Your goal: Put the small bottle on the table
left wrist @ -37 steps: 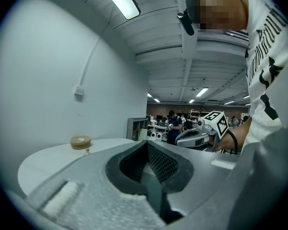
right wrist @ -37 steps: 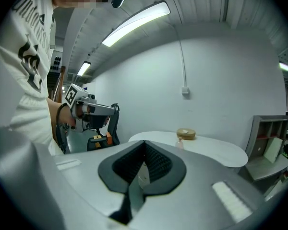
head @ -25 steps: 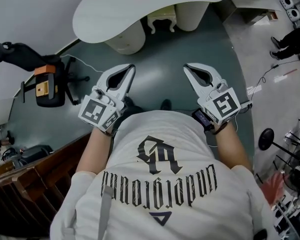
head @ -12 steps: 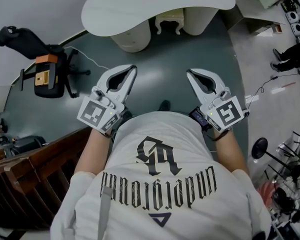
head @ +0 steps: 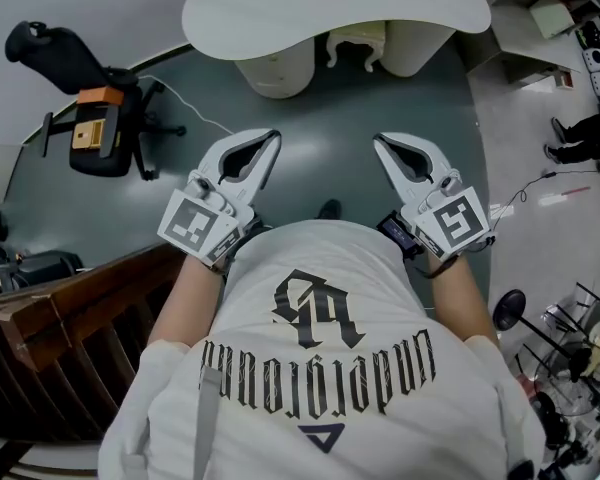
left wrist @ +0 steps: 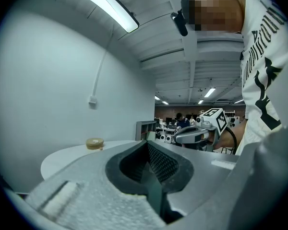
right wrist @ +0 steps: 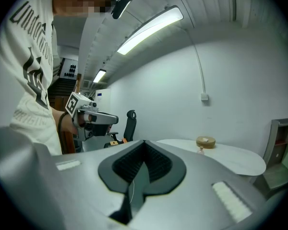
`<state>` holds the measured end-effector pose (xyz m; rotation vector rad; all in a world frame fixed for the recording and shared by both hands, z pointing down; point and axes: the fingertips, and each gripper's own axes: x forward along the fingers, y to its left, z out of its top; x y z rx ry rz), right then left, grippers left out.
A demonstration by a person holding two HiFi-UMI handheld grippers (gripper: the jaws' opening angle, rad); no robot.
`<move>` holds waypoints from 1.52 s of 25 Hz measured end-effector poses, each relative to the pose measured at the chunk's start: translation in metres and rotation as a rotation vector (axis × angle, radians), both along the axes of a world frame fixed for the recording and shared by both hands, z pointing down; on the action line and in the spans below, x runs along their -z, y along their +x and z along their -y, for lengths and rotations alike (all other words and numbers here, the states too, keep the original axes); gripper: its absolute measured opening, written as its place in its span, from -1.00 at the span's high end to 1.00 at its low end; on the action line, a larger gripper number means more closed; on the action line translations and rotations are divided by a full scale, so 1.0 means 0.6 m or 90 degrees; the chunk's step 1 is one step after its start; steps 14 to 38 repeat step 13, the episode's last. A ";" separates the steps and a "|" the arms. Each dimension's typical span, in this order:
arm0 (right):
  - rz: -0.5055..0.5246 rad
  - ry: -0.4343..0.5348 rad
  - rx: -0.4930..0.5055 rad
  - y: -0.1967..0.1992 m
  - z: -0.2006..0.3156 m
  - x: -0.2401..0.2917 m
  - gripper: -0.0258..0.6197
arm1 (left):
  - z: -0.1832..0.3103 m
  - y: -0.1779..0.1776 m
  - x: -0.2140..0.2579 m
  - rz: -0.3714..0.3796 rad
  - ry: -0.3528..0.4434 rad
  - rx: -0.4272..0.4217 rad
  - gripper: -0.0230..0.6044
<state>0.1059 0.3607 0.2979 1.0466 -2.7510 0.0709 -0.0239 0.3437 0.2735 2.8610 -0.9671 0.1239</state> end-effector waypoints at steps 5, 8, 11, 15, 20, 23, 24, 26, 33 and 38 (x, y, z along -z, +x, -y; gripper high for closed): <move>0.001 -0.006 0.001 -0.001 -0.005 -0.006 0.92 | -0.002 0.002 -0.001 -0.005 0.000 0.000 0.91; 0.001 -0.007 0.000 0.000 -0.008 -0.008 0.92 | -0.001 0.006 -0.003 -0.009 -0.002 -0.005 0.91; 0.001 -0.009 -0.005 0.005 -0.010 -0.011 0.92 | -0.002 0.013 -0.006 -0.012 -0.005 -0.011 0.91; 0.002 -0.011 -0.008 0.009 -0.012 -0.013 0.92 | -0.002 0.018 -0.008 -0.013 -0.007 -0.014 0.91; 0.002 -0.011 -0.008 0.009 -0.012 -0.013 0.92 | -0.002 0.018 -0.008 -0.013 -0.007 -0.014 0.91; 0.002 -0.011 -0.008 0.009 -0.012 -0.013 0.92 | -0.002 0.018 -0.008 -0.013 -0.007 -0.014 0.91; 0.002 -0.011 -0.008 0.009 -0.012 -0.013 0.92 | -0.002 0.018 -0.008 -0.013 -0.007 -0.014 0.91; 0.002 -0.011 -0.008 0.009 -0.012 -0.013 0.92 | -0.002 0.018 -0.008 -0.013 -0.007 -0.014 0.91; 0.002 -0.011 -0.008 0.009 -0.012 -0.013 0.92 | -0.002 0.018 -0.008 -0.013 -0.007 -0.014 0.91; 0.002 -0.011 -0.008 0.009 -0.012 -0.013 0.92 | -0.002 0.018 -0.008 -0.013 -0.007 -0.014 0.91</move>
